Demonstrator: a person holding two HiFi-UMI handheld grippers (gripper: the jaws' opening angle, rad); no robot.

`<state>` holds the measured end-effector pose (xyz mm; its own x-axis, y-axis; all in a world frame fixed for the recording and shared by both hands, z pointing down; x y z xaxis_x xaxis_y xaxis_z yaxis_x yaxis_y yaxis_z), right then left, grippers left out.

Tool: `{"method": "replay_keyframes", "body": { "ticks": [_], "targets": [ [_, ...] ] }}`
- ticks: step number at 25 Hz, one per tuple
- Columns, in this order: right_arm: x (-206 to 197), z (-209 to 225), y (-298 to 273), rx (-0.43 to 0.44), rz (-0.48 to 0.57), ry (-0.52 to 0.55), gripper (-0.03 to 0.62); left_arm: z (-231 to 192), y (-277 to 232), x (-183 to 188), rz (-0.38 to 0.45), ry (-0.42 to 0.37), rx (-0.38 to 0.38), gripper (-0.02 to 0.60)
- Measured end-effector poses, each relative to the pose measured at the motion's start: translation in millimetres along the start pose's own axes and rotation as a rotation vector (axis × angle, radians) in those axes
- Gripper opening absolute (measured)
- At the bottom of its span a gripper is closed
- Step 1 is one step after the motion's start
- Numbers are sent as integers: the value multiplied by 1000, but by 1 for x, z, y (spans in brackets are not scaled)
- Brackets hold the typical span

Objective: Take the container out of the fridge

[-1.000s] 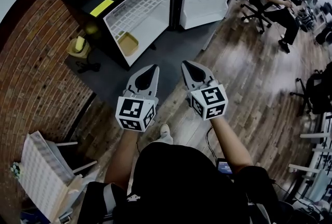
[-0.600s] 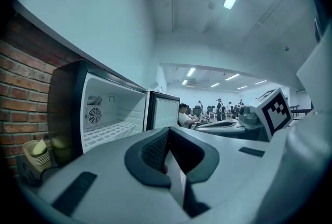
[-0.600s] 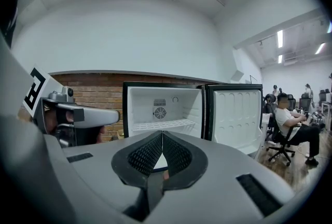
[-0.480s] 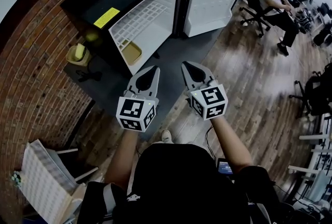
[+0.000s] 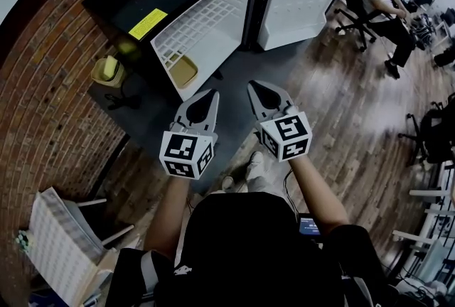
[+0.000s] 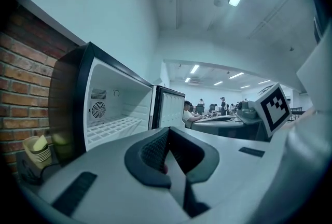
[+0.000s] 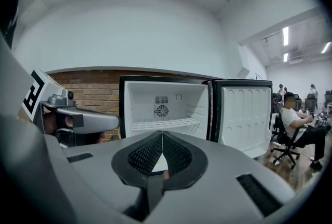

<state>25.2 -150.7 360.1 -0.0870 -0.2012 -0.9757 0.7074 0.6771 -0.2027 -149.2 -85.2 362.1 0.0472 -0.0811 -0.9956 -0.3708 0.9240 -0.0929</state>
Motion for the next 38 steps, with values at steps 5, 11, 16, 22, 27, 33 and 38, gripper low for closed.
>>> {"method": "replay_keyframes", "body": {
  "ticks": [5,11,16,22,27,33,38],
  "targets": [
    [2,15,-18,31,5,-6,41,-6,-15,-2,-14,-11,30,12],
    [9,39,-46,83,0,-2,41,-15,-40,-1,-26,-11,83,12],
    [15,60,-74,130,-3,3,41,-26,-64,-5,-48,-3,127,12],
    [17,80,-107,183,-20,2,41,-38,-91,-15,-84,12,159,12],
    [12,91,-134,232,-49,-3,41,-48,-105,-26,-120,22,197,12],
    [6,96,-161,285,-78,-5,41,-59,-118,-41,-169,25,242,12],
    [1,101,-179,327,-99,-6,41,-69,-126,-50,-183,63,277,12]
  ]
}}
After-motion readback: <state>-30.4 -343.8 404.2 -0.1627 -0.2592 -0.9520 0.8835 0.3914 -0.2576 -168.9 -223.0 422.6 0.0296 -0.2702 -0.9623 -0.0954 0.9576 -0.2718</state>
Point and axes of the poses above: the fingertips, and each gripper's own axes: y backward along the fingers, z to its right, x out of its top, the point moved 9 cm from there along y, backward along the fingers, and after that the axes turned 6 degrees about -y, right-handed, at the moved point
